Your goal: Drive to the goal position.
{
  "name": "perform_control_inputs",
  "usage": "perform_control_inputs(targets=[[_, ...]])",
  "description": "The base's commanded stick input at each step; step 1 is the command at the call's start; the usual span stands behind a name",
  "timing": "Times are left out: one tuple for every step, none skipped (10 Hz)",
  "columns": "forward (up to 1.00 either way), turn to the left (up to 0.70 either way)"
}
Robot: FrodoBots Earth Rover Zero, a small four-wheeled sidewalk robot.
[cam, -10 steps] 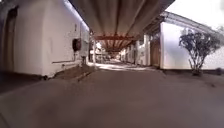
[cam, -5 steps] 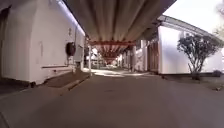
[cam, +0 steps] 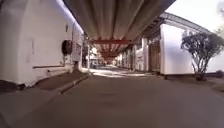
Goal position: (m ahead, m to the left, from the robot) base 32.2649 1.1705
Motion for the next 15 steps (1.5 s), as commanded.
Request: perform_control_inputs(targets=[[0.70,0.00],[0.70,0.00],[0.70,0.00],[0.70,0.00],[0.70,0.00],[0.70,0.00],[0.70,0.00],[0.70,0.00],[0.70,0.00],[0.70,0.00],[0.70,0.00],[0.70,0.00],[0.70,0.00],[0.70,0.00],[0.70,0.00]])
